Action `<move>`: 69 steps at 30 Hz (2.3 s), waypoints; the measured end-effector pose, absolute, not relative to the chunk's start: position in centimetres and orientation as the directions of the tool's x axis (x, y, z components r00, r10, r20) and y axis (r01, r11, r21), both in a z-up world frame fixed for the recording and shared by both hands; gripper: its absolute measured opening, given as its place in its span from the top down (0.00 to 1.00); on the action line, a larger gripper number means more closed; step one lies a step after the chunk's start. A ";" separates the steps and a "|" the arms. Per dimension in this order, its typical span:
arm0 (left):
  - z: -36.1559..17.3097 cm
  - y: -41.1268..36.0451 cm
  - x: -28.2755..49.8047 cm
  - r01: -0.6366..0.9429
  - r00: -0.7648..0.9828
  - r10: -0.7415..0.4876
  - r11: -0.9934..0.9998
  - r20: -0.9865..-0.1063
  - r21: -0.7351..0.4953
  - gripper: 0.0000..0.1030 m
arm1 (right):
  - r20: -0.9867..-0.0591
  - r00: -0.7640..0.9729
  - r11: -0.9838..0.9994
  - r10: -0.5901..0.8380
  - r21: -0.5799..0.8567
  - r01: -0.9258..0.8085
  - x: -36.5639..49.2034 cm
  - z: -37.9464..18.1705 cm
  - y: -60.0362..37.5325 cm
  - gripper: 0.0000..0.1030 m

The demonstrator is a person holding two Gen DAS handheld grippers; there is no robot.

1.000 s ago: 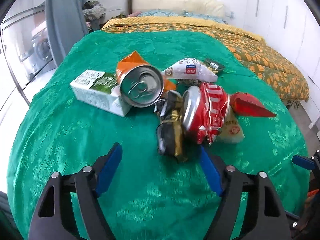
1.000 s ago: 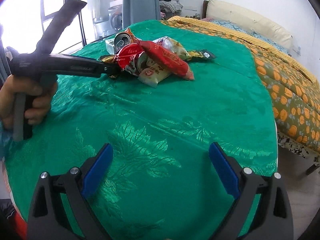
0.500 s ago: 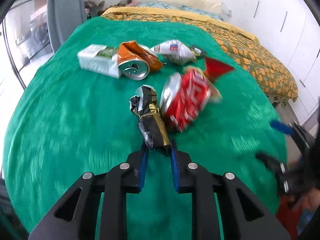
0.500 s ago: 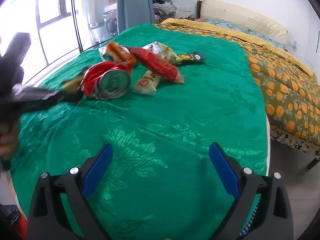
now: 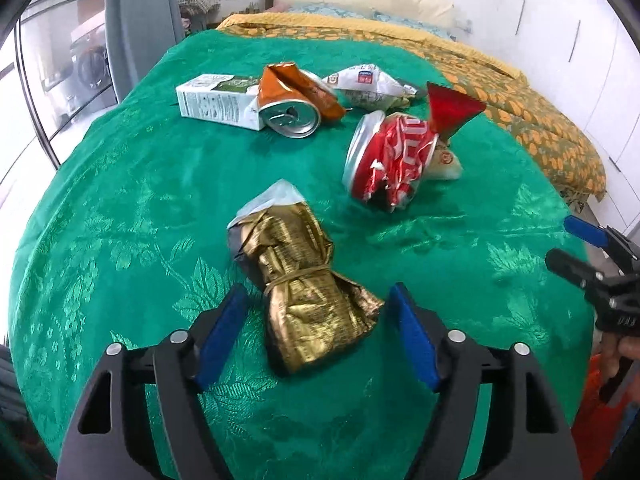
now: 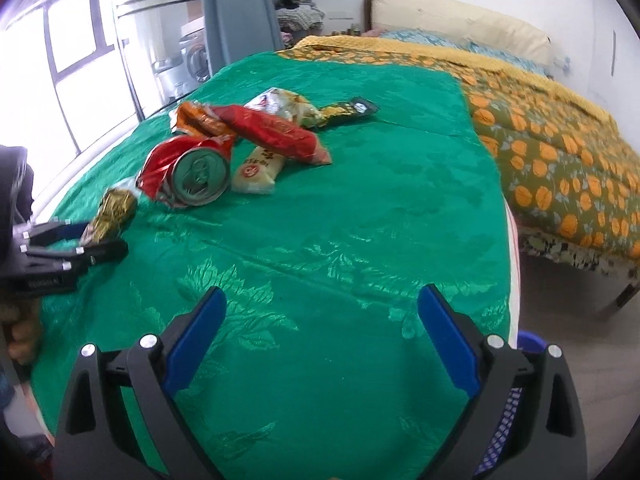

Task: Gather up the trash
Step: 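Grasp the gold wrapper with the left gripper while the right reaches the cream snack bar, then close the right gripper on the cream snack bar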

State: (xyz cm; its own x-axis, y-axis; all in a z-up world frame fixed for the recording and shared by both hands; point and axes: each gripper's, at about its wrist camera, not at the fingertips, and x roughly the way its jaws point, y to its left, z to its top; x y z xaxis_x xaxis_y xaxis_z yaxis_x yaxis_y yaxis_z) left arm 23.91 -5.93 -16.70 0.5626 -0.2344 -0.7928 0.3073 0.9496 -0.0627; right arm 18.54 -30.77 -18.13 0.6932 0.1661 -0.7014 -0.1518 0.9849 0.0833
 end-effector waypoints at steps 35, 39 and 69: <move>-17.3 -6.8 24.1 0.320 0.552 -0.188 0.947 -0.813 -0.002 0.14 | -0.785 0.541 0.942 0.302 0.160 -0.295 18.1 -17.1 -27.6 0.68; -17.3 -6.8 24.1 0.320 0.551 -0.189 0.947 -0.813 -0.003 0.13 | -0.788 0.560 0.952 0.255 0.103 -0.289 17.3 -17.8 -27.5 0.63; -15.8 -4.2 25.1 0.242 0.518 -0.232 0.963 -0.823 -0.119 0.11 | -0.793 0.545 0.953 0.273 0.145 -0.266 18.4 -16.7 -27.5 0.22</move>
